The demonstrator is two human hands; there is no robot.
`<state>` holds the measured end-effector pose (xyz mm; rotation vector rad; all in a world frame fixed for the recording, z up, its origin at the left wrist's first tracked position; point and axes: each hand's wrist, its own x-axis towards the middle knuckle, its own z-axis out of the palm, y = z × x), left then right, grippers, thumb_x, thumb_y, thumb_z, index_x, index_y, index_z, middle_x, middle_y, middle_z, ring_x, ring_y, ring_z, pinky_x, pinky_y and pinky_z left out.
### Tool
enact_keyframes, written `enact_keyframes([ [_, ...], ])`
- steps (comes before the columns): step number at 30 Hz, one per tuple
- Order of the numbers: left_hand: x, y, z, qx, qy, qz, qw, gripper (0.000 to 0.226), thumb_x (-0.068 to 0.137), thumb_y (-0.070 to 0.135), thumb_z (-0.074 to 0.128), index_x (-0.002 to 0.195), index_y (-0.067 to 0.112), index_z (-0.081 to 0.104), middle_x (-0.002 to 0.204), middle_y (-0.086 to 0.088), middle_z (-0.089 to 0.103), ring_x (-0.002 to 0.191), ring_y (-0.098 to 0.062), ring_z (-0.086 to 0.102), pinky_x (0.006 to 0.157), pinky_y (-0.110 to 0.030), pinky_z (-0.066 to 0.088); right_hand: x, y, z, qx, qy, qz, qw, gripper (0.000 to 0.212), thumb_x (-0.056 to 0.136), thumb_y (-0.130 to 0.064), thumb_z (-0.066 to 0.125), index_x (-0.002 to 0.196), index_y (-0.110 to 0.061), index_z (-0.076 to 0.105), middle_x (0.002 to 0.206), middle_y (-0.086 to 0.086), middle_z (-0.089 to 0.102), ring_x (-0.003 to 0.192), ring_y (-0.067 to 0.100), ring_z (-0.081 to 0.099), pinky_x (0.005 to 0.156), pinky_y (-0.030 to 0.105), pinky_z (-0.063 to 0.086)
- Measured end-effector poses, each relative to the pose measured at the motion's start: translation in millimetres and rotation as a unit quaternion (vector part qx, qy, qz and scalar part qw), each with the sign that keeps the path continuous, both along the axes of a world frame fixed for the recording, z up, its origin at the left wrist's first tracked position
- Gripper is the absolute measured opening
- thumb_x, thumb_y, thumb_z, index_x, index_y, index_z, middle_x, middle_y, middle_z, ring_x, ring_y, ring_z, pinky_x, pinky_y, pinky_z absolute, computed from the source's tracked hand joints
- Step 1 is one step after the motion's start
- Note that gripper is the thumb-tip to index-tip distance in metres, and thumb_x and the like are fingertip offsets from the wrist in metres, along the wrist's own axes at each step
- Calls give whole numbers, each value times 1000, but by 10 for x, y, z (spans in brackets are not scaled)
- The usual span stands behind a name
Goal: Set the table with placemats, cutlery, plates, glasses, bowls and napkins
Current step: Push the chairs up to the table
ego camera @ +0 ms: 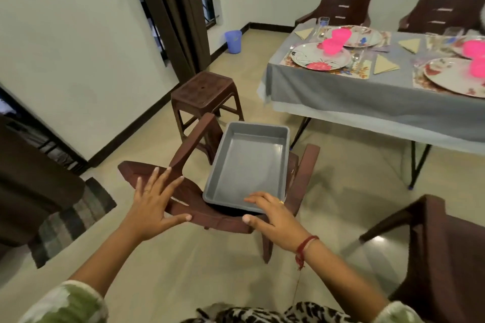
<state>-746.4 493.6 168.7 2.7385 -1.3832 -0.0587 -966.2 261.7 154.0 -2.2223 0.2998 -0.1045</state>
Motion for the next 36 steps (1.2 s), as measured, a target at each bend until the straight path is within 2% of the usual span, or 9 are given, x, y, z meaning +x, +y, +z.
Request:
enact_keyframes([
  [4, 402, 120, 3, 63, -24, -105, 992, 108, 60, 98, 18, 148, 37, 23, 160, 0, 5, 142, -16, -19, 110, -53, -23, 47, 335, 19, -28, 52, -2, 998, 86, 72, -85, 31, 139, -31, 40, 138, -10, 45, 125, 6, 40, 106, 27, 34],
  [6, 628, 229, 14, 84, -20, -136, 987, 106, 60, 97, 18, 145, 36, 30, 158, 1, 18, 146, -19, -8, 108, -53, -24, 98, 499, 28, -44, 77, -6, 996, 79, 73, -79, 44, 135, -31, 44, 131, -7, 52, 119, 8, 47, 102, 30, 40],
  [10, 885, 396, -22, 92, 10, -163, 982, 85, 70, 88, 23, 134, 35, 45, 141, 6, 46, 139, -19, 31, 112, -56, -11, 166, 687, 29, -147, 111, -65, 981, 62, 73, -65, 62, 119, -24, 57, 107, -5, 61, 98, 12, 56, 88, 28, 47],
  [13, 1025, 304, -59, 76, 9, -222, 972, 74, 74, 86, 18, 114, 36, 55, 114, 13, 61, 119, -13, 52, 113, -49, 14, 313, 869, 48, -277, 112, -119, 947, 22, 87, -34, 57, 100, -17, 61, 97, 2, 65, 89, 21, 60, 83, 34, 50],
  [16, 1048, 267, -83, 52, -11, -271, 961, 77, 72, 88, 13, 101, 34, 59, 92, 14, 63, 94, -11, 60, 93, -35, 36, 317, 998, 41, -326, 115, -144, 927, 16, 91, -24, 51, 97, -12, 59, 95, 8, 66, 87, 28, 62, 81, 39, 52],
  [21, 718, 258, -180, 22, -26, -340, 940, 73, 76, 87, 18, 86, 27, 58, 73, 13, 56, 68, -8, 54, 72, -30, 42, -163, 1011, -54, -346, 127, -156, 916, 10, 88, -21, 57, 96, -17, 60, 87, 2, 65, 79, 23, 64, 72, 38, 55],
  [28, 219, 191, -215, -4, -62, -377, 924, 77, 77, 86, 14, 78, 23, 57, 70, 9, 59, 66, -14, 59, 90, -36, 44, -735, 1085, 19, -350, 156, -139, 913, 21, 94, -34, 51, 111, -24, 58, 100, -5, 65, 90, 12, 63, 84, 25, 53],
  [31, 54, 89, -143, 31, -58, -370, 927, 83, 73, 88, 8, 88, 24, 59, 78, 9, 60, 79, -12, 61, 106, -37, 30, -879, 1026, 23, -367, 154, -129, 908, 18, 94, -31, 52, 108, -22, 58, 96, -3, 65, 85, 14, 64, 80, 27, 54],
  [36, -223, -253, -115, 42, -63, -369, 926, 87, 72, 88, 5, 90, 24, 61, 80, 9, 60, 83, -13, 60, 107, -39, 27, -1161, 717, -34, -376, 131, -177, 900, 6, 89, -25, 61, 93, -21, 59, 79, -3, 64, 69, 14, 63, 65, 30, 58],
])
